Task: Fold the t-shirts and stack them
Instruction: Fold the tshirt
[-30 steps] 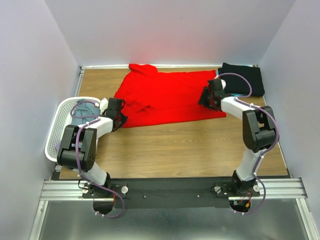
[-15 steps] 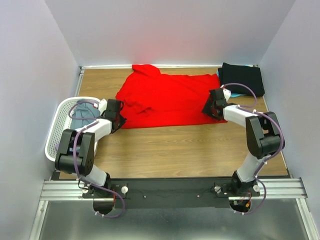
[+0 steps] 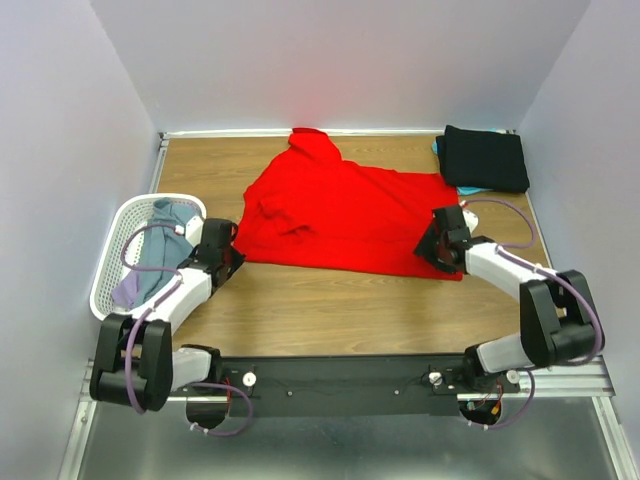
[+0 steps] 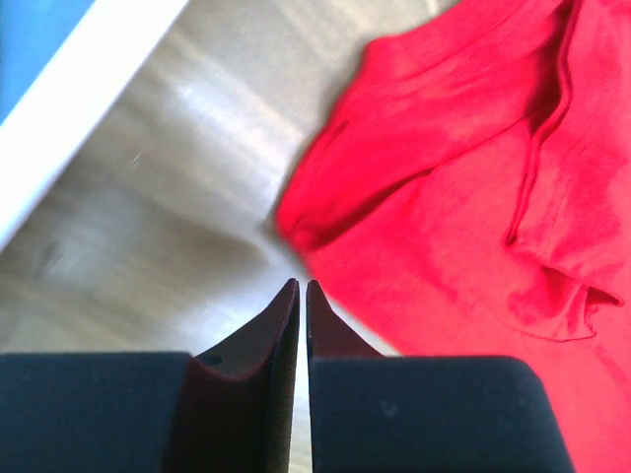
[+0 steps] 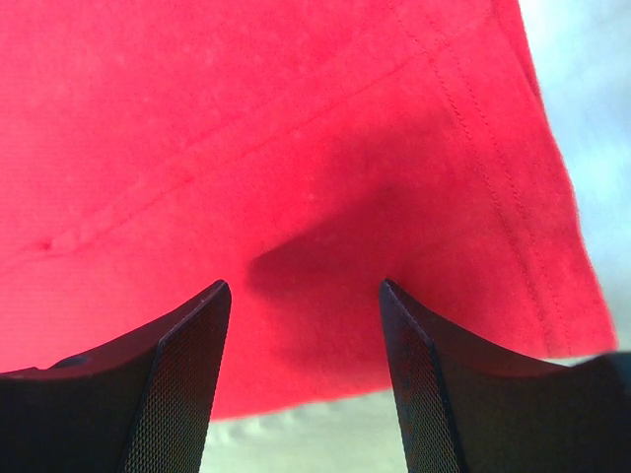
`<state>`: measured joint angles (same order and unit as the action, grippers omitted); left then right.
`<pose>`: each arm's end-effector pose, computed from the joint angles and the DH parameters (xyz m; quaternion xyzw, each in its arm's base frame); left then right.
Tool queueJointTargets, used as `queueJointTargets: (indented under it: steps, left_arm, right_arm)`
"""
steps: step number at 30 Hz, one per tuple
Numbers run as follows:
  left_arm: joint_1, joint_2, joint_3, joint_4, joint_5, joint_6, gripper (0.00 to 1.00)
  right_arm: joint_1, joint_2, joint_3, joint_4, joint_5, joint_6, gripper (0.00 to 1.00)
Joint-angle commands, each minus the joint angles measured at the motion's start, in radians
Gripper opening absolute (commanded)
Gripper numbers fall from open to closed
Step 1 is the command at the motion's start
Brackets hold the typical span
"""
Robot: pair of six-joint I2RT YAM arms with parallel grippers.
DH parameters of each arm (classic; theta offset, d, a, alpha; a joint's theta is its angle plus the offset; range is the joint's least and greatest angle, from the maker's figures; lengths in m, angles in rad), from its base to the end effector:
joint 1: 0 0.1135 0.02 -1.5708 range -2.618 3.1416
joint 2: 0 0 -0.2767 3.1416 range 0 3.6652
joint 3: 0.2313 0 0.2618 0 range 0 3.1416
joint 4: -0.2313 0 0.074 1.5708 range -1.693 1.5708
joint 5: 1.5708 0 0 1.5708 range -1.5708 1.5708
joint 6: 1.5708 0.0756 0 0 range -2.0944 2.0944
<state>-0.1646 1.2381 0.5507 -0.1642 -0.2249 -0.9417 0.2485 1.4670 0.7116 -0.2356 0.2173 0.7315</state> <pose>0.2612 -0.0263 0.1486 -0.3889 0.8458 -0.0943 0.3527 0.2938 0.0577 0.1340 0.2579 0.9176 0.0421 0.2996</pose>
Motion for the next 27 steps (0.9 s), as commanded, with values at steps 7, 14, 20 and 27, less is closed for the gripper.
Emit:
queueJointTargets:
  steps: [7, 14, 20, 27]
  left_arm:
    - [-0.004, -0.262, -0.088, -0.084, 0.006, -0.023, 0.12]
    - [-0.009, -0.223, 0.043, 0.009, 0.041, 0.113, 0.19]
    - [-0.033, 0.009, 0.147, 0.156, 0.157, 0.192, 0.37]
    - [-0.049, 0.213, 0.225, 0.294, 0.197, 0.221, 0.44]
  right_arm:
    - [-0.002, -0.312, -0.135, -0.171, -0.122, 0.037, 0.70]
    - [0.061, -0.274, 0.024, -0.159, -0.139, -0.049, 0.70]
    - [0.101, -0.197, 0.098, -0.133, -0.133, -0.063, 0.70]
    - [0.107, -0.174, 0.101, -0.085, -0.162, -0.086, 0.70]
